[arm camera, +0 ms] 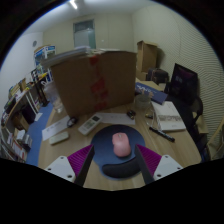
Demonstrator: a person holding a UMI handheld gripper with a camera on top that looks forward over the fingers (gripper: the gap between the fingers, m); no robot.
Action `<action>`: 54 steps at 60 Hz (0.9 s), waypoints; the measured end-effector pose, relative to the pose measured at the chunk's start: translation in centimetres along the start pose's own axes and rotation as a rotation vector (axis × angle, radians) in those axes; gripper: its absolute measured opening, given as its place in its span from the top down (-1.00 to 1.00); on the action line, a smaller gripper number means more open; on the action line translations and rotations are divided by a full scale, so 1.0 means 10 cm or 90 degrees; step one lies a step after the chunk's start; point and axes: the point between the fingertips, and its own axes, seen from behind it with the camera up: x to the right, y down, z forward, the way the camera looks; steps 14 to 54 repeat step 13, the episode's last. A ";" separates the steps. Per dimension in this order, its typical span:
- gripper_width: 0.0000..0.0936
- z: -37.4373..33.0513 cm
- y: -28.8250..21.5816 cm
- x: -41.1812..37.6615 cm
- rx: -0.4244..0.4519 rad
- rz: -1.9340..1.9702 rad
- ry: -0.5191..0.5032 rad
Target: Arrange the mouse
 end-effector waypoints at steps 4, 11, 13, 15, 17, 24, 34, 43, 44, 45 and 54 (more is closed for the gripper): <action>-0.77 -0.43 0.00 -0.24 0.007 0.003 0.005; -0.77 -1.06 0.04 -0.62 0.019 0.010 0.010; -0.76 -1.20 0.07 -0.72 0.020 0.014 0.010; -0.76 -1.20 0.07 -0.72 0.020 0.014 0.010; -0.76 -1.20 0.07 -0.72 0.020 0.014 0.010; -0.76 -1.20 0.07 -0.72 0.020 0.014 0.010; -0.76 -1.20 0.07 -0.72 0.020 0.014 0.010; -0.76 -1.20 0.07 -0.72 0.020 0.014 0.010; -0.76 -1.20 0.07 -0.72 0.020 0.014 0.010; -0.76 -1.20 0.07 -0.72 0.020 0.014 0.010; -0.76 -1.20 0.07 -0.72 0.020 0.014 0.010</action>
